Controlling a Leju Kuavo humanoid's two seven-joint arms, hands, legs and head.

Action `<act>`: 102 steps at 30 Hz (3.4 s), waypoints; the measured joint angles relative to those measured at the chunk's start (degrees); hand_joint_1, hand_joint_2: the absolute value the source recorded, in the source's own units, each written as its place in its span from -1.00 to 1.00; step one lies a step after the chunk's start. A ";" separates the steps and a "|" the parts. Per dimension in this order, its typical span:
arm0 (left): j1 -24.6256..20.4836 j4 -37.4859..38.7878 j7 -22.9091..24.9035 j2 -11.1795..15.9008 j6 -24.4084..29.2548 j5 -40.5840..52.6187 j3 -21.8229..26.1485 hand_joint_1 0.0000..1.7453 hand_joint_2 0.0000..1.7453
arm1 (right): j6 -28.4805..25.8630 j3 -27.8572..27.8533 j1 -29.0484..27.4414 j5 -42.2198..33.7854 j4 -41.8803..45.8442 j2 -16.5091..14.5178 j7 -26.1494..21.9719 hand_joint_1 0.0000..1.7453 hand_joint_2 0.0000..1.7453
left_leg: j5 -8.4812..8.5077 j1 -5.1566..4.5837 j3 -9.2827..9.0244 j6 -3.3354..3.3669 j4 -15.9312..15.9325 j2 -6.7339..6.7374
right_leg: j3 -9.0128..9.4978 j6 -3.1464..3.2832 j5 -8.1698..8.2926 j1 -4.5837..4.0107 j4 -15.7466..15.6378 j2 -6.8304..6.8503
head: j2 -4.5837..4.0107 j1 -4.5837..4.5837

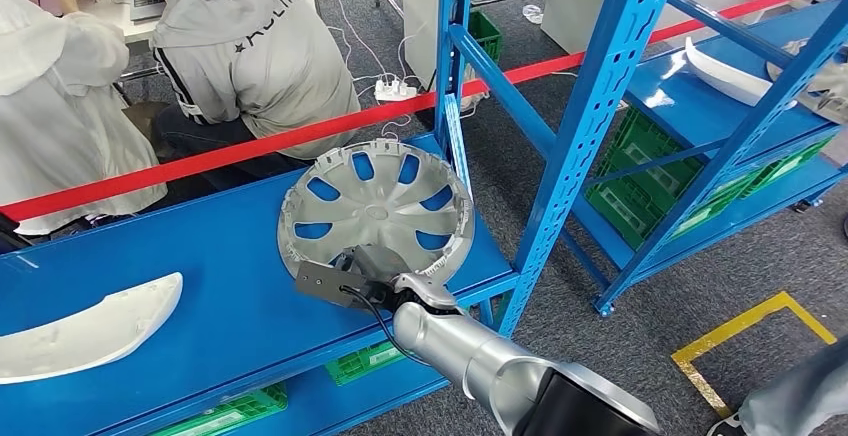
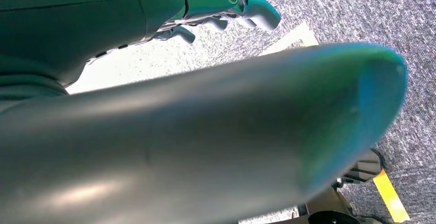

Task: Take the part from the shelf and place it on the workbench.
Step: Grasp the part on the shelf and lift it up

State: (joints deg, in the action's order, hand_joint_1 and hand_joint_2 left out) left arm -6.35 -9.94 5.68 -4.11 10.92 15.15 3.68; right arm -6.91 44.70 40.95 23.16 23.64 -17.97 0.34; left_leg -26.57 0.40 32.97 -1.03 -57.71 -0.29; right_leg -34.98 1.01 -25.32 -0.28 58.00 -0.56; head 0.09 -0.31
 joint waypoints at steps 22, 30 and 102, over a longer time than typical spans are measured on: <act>0.42 0.00 -1.43 0.31 -1.48 0.55 1.14 -1.00 -1.00 | -4.93 -7.94 -0.58 0.29 31.83 2.08 -10.04 1.00 1.00 | -0.03 0.00 0.29 -0.06 0.00 0.00 | -0.33 0.04 -0.02 -0.01 0.04 0.00 | 0.00 0.00; 0.44 0.01 -1.45 0.38 -1.40 1.10 1.20 -1.00 1.00 | -7.13 -7.48 -3.93 0.52 44.65 3.46 -13.20 1.00 1.00 | -0.08 0.00 0.30 -0.11 0.00 0.00 | -0.33 0.06 -0.06 0.00 0.04 0.01 | 0.00 0.01; 0.75 -0.04 -1.33 -0.56 0.99 2.39 3.16 -1.00 -1.00 | 7.82 15.62 0.18 -3.08 10.30 -2.46 4.63 -1.00 1.00 | -0.08 0.01 0.30 -0.13 0.01 -0.03 | -0.32 0.13 -0.10 -0.02 0.07 0.05 | 0.00 0.00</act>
State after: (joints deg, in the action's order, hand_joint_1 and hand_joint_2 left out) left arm -5.60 -9.99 4.34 -4.67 11.91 17.53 6.84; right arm 0.91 60.31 41.13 20.09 33.94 -20.43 4.97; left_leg -26.65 0.41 33.27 -1.16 -57.71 -0.32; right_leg -35.30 1.14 -25.42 -0.31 58.07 -0.51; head 0.09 -0.31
